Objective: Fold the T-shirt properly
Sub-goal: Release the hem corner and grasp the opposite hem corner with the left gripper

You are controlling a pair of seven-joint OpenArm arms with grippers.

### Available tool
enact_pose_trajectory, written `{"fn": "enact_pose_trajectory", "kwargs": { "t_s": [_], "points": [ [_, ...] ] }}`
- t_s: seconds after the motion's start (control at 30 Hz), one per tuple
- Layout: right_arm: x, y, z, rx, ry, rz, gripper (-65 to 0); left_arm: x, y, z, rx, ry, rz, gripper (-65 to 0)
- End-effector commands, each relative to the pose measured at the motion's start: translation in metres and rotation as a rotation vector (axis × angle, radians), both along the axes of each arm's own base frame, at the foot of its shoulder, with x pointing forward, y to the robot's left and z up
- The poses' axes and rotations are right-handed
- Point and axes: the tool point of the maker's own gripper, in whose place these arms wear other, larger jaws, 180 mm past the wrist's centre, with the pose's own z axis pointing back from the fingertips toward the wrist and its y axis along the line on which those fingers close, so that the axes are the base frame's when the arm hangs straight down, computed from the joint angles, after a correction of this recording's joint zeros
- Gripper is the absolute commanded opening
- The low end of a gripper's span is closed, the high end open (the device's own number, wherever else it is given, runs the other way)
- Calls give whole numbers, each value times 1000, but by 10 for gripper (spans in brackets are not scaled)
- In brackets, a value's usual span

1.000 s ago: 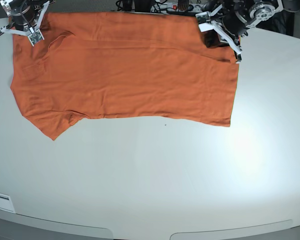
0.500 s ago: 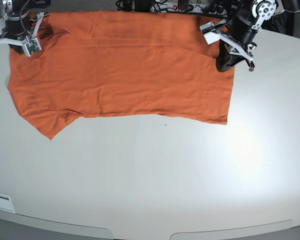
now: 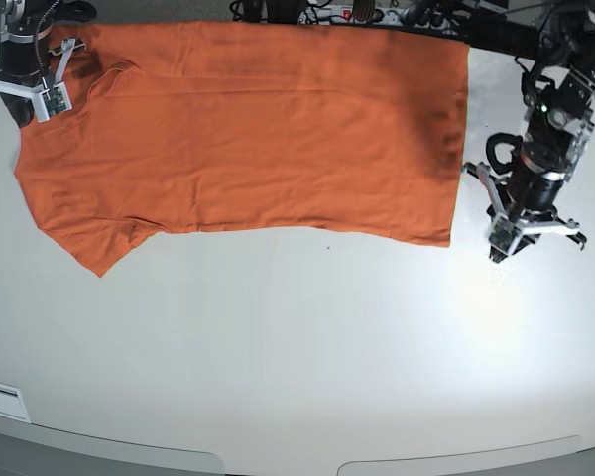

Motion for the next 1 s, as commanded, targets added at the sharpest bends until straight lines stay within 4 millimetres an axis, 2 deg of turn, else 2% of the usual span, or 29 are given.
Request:
{"fn": "enact_pose_trajectory", "kwargs": {
  "t_s": [0.0,0.07,0.17,0.27,0.4,0.43,0.53,0.57,0.8,0.97],
  "points": [
    [3,-1,9,-23,-29,13,-650,11,9,10,-48,-29,26,-650],
    [3,-1,9,-23,-29,13,-650,22,28,0,-169,-3,117,-650],
    [3,-1,9,-23,-29,13,-650,33,51,-28,-312,70,220,-650],
    [3,-1,9,-23,-29,12,-650,34,57,-56,-407,175,230,-650],
    [3,-1,9,-23,-29,13,-650,33,63,-69,-447,223,268,-650],
    [4,-1,9,-23,-29,13,-650,31,61,-72,-445,243,272,-598],
    [4,-1,9,-23,-30,13,-650,20,53,-85,-466,336,276,-358],
    [4,-1,9,-23,-30,13,-650,16,47,-89,-481,368,266,-320],
    [4,-2,10,-22,-38,7,-650,7,6,-94,-578,441,128,-319],
    [4,-1,10,-22,-38,7,-650,3,-8,-98,-604,473,92,-319]
  ]
}}
